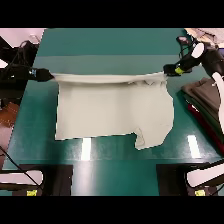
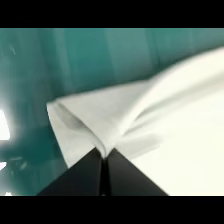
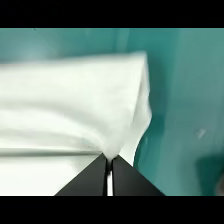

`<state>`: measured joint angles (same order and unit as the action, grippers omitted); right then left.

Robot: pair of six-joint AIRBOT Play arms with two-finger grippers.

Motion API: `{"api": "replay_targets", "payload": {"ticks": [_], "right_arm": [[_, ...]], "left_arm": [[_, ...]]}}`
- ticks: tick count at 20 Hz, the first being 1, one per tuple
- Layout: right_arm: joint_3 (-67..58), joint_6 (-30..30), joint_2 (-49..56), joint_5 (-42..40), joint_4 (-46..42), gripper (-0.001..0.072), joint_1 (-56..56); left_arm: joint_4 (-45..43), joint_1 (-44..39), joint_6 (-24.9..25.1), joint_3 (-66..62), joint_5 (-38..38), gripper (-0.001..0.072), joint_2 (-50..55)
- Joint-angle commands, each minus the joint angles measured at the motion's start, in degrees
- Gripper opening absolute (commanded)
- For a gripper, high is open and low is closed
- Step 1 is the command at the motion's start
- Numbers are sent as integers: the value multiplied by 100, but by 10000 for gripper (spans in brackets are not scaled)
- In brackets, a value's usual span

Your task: Fold the shirts.

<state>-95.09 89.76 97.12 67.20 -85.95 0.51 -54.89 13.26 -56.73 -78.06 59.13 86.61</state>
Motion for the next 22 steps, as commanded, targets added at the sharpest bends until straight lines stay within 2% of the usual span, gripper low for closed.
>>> {"api": "replay_targets", "payload": {"ticks": [1, 5, 9, 10, 11, 12, 15, 18, 22], "right_arm": [[433, 138, 2, 350, 17, 14, 57], [577, 195, 2, 356, 22, 16, 9], [358, 175, 4, 737, 39, 26, 57], [295, 125, 4, 918, 42, 108, 55], [221, 98, 4, 1113, 39, 330, 55], [149, 94, 2, 1268, 39, 400, 42], [-177, 57, -26, 1786, 52, 397, -81], [-223, -210, -358, 2120, 356, 374, -247], [-223, -380, -811, 2221, 896, 375, -426]], "left_arm": [[-817, -4, -297, 131, 802, 28, 4], [-807, -4, -330, 549, 920, 29, 7], [-811, -4, -455, 651, 1495, 30, 4], [-813, -4, -588, 651, 1547, 100, 4], [-813, -4, -675, 651, 1543, 328, 4], [-817, -4, -793, 651, 1537, 446, 2], [-955, 2, -1060, 651, 1665, 433, -98], [-960, 13, -1084, 693, 2081, 433, -457], [-938, 13, -1279, 1786, 2253, 433, -1239]]}}
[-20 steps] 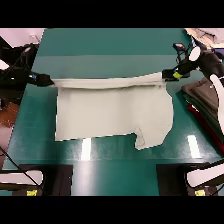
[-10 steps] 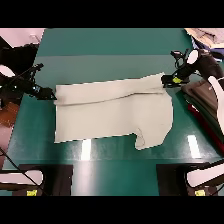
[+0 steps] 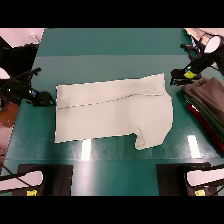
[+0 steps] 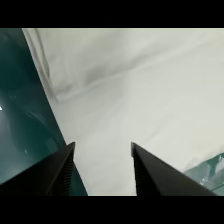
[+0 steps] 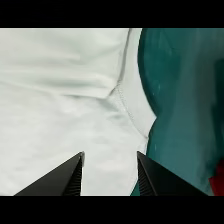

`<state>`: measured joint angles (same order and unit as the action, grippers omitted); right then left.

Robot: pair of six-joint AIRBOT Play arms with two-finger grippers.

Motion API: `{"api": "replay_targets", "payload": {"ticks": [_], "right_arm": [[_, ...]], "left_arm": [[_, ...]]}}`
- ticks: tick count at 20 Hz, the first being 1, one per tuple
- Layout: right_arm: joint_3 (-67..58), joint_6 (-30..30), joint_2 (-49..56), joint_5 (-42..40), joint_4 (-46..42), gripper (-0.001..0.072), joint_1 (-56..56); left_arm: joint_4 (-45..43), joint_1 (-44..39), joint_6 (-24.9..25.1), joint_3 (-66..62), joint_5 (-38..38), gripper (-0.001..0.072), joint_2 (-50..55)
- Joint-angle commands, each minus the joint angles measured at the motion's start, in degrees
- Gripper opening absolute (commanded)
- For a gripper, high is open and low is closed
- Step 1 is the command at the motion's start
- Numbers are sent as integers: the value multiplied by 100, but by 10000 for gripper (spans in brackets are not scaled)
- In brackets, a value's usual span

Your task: Fold the shirts.

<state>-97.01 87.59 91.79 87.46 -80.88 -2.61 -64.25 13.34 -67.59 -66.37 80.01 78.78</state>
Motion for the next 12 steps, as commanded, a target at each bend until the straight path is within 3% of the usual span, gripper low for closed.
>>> {"api": "replay_targets", "payload": {"ticks": [1, 6, 10, 12], "right_arm": [[-31, -203, -365, 190, 452, 375, -114], [-31, -313, -654, 216, 494, 375, -59], [-31, -326, -800, 258, 490, 375, -61], [-31, -326, -861, 256, 490, 375, -61]], "left_arm": [[-7, 4, -267, 1043, 151, 433, -660], [-94, 4, -466, 2531, 9, 433, -1469], [-977, 4, -903, 2734, -33, 433, -1753], [-942, 2, -1001, 2776, -11, 433, -1755]]}}
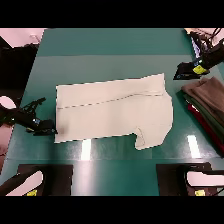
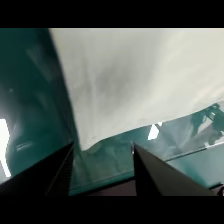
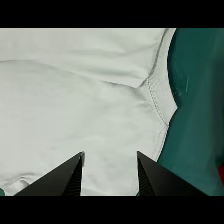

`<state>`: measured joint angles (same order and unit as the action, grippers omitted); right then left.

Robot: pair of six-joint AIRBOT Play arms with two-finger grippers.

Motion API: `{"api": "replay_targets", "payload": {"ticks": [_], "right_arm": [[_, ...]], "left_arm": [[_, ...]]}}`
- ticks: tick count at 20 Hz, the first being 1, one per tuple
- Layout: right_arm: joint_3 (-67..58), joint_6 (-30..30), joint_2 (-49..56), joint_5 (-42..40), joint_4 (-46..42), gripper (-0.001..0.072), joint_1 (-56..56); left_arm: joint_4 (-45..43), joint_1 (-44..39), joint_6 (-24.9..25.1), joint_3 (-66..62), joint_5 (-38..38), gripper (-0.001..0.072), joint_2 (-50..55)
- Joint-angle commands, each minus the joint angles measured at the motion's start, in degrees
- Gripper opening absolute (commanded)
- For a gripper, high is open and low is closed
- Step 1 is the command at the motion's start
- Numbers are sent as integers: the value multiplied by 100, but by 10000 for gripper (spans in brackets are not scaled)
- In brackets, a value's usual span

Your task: Fold the shirts.

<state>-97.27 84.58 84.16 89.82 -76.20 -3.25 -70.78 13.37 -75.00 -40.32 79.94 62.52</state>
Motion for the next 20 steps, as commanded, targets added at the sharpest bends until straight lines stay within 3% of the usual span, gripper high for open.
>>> {"api": "replay_targets", "payload": {"ticks": [1, 12, 13, 14, 20], "right_arm": [[-4, -24, -118, 20, 22, 375, 2], [7, -22, -133, 267, 22, 371, 2], [107, -22, -188, 291, 22, 364, 2], [367, -22, -321, 249, 22, 364, -11], [3095, -114, -1602, -9, 20, 364, -494]], "left_arm": [[-162, 0, -260, 254, -26, 433, -129], [614, 0, -258, 835, -557, 420, -129], [758, 0, -234, 831, -636, 206, -129], [896, 0, -83, 822, -695, 39, -129], [1014, 0, 2, 817, -802, 27, -378]]}}
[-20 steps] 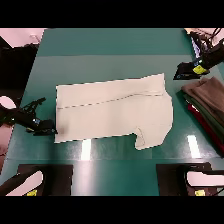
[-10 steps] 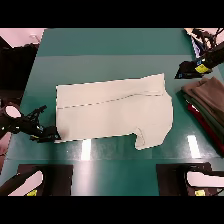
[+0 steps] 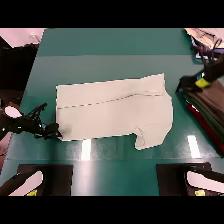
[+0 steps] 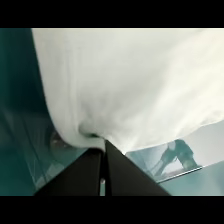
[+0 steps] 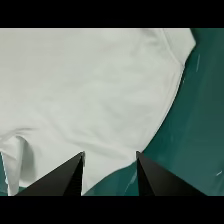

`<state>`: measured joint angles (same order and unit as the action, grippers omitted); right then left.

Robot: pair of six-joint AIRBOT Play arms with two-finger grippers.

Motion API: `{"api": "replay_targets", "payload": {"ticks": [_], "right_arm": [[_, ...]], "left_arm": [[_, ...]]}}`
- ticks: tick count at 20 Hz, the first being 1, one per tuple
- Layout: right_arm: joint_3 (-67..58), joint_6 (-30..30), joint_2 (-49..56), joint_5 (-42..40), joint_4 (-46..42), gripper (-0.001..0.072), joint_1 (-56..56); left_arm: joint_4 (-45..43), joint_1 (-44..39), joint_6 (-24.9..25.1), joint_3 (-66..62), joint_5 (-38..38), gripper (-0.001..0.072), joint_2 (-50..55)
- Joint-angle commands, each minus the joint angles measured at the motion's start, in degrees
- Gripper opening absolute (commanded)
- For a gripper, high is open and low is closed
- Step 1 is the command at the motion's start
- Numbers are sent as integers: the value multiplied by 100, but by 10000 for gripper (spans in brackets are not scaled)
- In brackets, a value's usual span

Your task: Fold the shirts.

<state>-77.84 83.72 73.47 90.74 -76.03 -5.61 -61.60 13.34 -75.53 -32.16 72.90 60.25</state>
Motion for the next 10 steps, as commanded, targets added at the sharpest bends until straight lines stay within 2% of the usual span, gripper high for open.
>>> {"api": "replay_targets", "payload": {"ticks": [1, 3, 6, 10], "right_arm": [[1729, -28, -776, -197, 4, 364, -452], [2789, -31, -1174, -490, 55, 365, -787], [4017, -221, -1473, -935, 846, 366, -1117], [4754, -245, -1475, -1585, 1338, 366, -1123]], "left_arm": [[79, 2, 55, -13, -105, 27, -275], [74, 2, 52, -57, -90, 27, -481], [74, 2, 55, -94, -87, 27, -520], [74, 2, 68, -94, -28, 27, -520]]}}
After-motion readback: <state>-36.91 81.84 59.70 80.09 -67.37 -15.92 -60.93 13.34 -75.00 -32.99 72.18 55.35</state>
